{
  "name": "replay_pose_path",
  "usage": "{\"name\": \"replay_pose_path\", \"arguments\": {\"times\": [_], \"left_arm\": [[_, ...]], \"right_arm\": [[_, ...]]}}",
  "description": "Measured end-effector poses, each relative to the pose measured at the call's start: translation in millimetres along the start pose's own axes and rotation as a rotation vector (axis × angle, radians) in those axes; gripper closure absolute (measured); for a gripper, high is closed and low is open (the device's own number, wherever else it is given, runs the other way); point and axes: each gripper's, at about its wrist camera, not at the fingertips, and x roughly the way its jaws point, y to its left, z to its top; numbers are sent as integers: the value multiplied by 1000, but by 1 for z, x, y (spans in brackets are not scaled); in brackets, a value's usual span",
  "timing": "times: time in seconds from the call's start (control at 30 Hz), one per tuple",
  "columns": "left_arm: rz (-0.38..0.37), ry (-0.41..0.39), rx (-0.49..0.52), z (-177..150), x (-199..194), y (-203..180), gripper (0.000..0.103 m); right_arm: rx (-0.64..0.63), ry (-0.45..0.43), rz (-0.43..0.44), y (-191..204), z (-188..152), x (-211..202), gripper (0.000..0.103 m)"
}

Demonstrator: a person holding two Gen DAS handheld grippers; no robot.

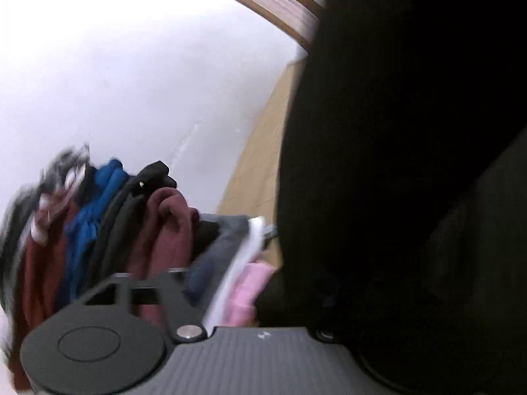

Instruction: Fold clothes

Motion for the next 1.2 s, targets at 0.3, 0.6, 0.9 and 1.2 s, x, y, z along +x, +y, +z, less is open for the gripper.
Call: {"name": "replay_pose_path", "arguments": {"times": [0.3,0.6,0.9,1.2], "left_arm": [[227,238,-412,14,35,113,100],[255,220,-728,3,-177,76,99],[-92,247,-602,5,-226,-42,95],[127,218,-975,14,-228,45,95]], "right_arm": [[-14,55,-370,-55,-1,37,98],[-42,29,-226,1,-23,-29,99],[-92,202,-134,48,-71,49,40],[-440,57,-176,78,-72,95,40]]}}
